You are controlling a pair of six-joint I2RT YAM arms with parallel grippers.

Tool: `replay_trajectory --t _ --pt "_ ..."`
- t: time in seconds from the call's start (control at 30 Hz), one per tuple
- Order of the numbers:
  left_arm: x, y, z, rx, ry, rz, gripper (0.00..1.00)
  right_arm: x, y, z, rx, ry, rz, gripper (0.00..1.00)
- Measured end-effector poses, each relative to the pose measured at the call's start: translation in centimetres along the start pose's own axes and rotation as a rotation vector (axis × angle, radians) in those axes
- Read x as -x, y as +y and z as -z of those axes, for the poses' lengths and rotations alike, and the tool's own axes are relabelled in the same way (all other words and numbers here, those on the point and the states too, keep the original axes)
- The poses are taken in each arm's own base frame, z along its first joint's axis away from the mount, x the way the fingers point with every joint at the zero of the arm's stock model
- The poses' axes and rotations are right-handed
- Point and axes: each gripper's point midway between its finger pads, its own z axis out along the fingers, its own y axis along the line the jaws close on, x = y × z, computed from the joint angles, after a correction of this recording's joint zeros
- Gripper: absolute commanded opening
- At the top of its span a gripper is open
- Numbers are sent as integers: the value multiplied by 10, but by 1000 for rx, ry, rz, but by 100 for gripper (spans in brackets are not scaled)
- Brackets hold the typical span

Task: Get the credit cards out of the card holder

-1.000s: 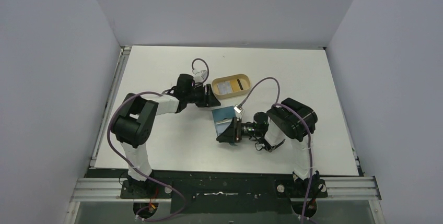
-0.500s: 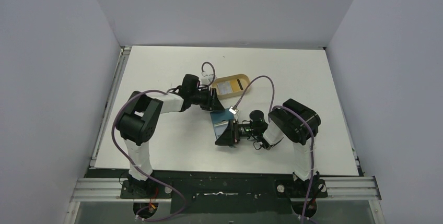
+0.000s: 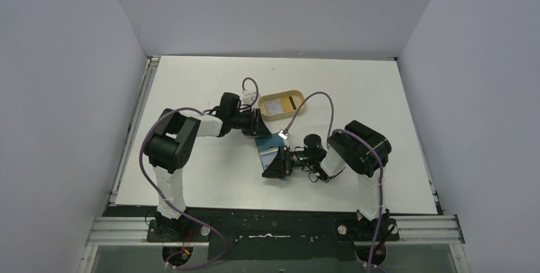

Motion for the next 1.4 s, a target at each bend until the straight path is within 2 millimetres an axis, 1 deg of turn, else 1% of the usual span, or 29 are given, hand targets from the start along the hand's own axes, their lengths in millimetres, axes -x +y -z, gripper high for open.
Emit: replay_trajectory --t 0.43,0.5,0.6,0.7,0.87,0.93,1.0,1.03,1.17,1.3,1.4 --pt "2 10 5 10 -7 24 34 -1 1 0 5 4 7 43" --pt "3 10 5 5 -8 27 32 -1 1 0 5 4 7 43" --pt "2 9 4 -9 -7 38 25 -1 1 0 6 4 7 43" --pt "0 8 2 -34 0 50 23 -1 1 0 9 5 8 44" --pt "-3 4 -1 -74 12 71 17 -2 2 -1 17 10 7 44" --pt "-2 2 0 -84 10 71 11 -2 2 -1 19 10 6 44" --pt "0 0 0 -94 8 68 2 -2 2 -1 19 10 6 44" --pt "0 0 0 -99 7 67 0 -2 3 -1 19 10 5 44" --pt "1 -5 1 -124 9 64 0 -2 3 -1 24 12 2 45" --pt "2 -6 2 -134 2 75 0 -3 4 -1 28 15 2 47" --pt "-2 1 6 -134 -23 97 0 -3 5 -1 30 17 -2 49"
